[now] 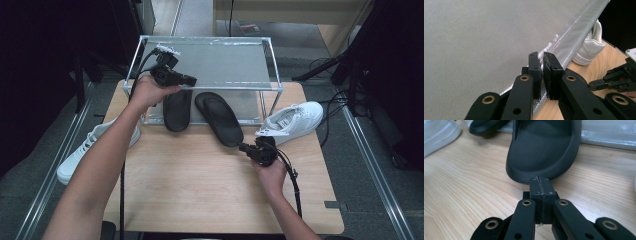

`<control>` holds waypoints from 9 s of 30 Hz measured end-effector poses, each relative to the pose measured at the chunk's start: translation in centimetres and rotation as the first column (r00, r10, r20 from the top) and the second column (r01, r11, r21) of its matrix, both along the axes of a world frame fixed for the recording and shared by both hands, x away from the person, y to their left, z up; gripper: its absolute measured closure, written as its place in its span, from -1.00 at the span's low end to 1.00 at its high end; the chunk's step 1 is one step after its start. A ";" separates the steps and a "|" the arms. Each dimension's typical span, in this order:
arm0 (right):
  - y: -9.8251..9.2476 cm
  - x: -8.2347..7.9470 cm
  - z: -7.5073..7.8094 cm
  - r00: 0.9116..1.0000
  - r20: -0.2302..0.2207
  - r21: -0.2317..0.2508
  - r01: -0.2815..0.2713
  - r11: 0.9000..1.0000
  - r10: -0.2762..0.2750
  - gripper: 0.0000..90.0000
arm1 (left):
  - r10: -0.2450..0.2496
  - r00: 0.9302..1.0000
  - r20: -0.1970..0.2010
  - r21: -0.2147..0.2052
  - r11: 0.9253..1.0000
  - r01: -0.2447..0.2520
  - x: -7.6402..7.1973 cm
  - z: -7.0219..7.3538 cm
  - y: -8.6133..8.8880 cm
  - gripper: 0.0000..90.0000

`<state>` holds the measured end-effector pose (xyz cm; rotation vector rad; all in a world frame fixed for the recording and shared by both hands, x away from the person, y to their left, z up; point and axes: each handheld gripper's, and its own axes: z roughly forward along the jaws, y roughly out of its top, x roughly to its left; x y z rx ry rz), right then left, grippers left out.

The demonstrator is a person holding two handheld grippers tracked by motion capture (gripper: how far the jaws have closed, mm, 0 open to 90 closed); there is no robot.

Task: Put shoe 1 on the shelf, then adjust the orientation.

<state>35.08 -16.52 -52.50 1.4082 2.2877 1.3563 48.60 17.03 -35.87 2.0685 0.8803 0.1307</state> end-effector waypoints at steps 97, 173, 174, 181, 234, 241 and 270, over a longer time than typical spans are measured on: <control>8.6 4.9 1.3 0.998 0.003 0.030 -0.066 0.997 0.066 0.96 | -0.016 0.999 -0.036 -0.041 0.999 0.014 -0.4 0.9 0.0 0.67; -0.6 -4.6 4.5 0.949 0.100 0.022 -0.302 0.953 0.298 0.21 | 0.018 0.997 -0.069 -0.002 1.000 -0.018 -18.0 -9.6 6.7 -0.09; -0.6 -4.5 4.4 0.949 0.100 0.024 -0.302 0.953 0.298 0.21 | 0.028 0.997 -0.076 -0.004 1.000 -0.028 -17.9 -9.7 7.0 -0.09; -0.8 -4.6 4.4 0.951 0.095 0.024 -0.299 0.954 0.296 0.21 | 0.072 0.994 -0.084 -0.001 0.997 -0.072 -17.5 -9.8 8.7 -0.06; -0.8 -4.3 3.8 0.959 0.055 0.010 -0.278 0.961 0.277 0.17 | 0.261 0.950 -0.172 0.164 0.958 -0.234 -9.5 -12.3 18.5 0.44; -0.7 -4.3 3.8 0.958 0.052 0.007 -0.282 0.959 0.281 0.18 | 0.231 0.956 -0.182 0.121 0.970 -0.212 -10.0 -11.9 18.6 0.73; -0.6 -4.4 3.8 0.959 0.052 0.020 -0.281 0.960 0.279 0.17 | -0.052 0.986 -0.160 0.094 0.993 0.068 -14.8 -8.2 8.2 0.86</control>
